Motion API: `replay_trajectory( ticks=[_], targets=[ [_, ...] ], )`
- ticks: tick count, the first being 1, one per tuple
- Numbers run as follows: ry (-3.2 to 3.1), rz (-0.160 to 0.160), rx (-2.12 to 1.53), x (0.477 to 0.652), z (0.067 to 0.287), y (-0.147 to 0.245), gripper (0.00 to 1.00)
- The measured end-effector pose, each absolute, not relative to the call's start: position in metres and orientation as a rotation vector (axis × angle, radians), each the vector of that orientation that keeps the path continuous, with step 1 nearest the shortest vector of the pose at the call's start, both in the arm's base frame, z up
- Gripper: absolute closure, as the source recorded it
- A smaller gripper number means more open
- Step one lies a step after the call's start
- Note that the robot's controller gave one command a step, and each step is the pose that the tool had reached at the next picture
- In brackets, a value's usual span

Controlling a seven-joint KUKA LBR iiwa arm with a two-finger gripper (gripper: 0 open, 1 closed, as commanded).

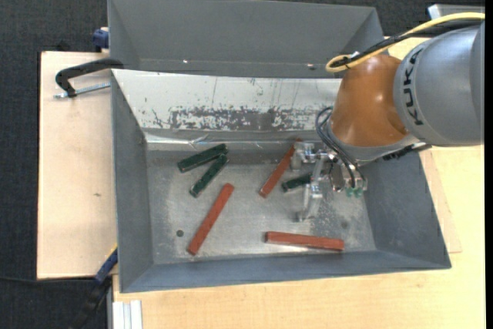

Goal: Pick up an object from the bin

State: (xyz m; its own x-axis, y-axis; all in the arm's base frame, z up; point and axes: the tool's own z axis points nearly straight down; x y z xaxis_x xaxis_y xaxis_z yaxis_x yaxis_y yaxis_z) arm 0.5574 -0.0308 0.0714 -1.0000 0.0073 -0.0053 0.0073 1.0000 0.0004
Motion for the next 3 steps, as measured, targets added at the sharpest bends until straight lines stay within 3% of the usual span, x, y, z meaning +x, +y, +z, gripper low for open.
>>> replay_trajectory(
  ticks=[1, 2, 3],
  targets=[
    [3.136, 0.001, 0.011, 0.557, 0.071, -0.031, 1.0],
    [3.136, 0.001, 0.011, 0.557, 0.071, -0.031, 1.0],
    [3.138, 0.001, -0.032, 0.554, 0.283, -0.032, 1.0]
  ],
)
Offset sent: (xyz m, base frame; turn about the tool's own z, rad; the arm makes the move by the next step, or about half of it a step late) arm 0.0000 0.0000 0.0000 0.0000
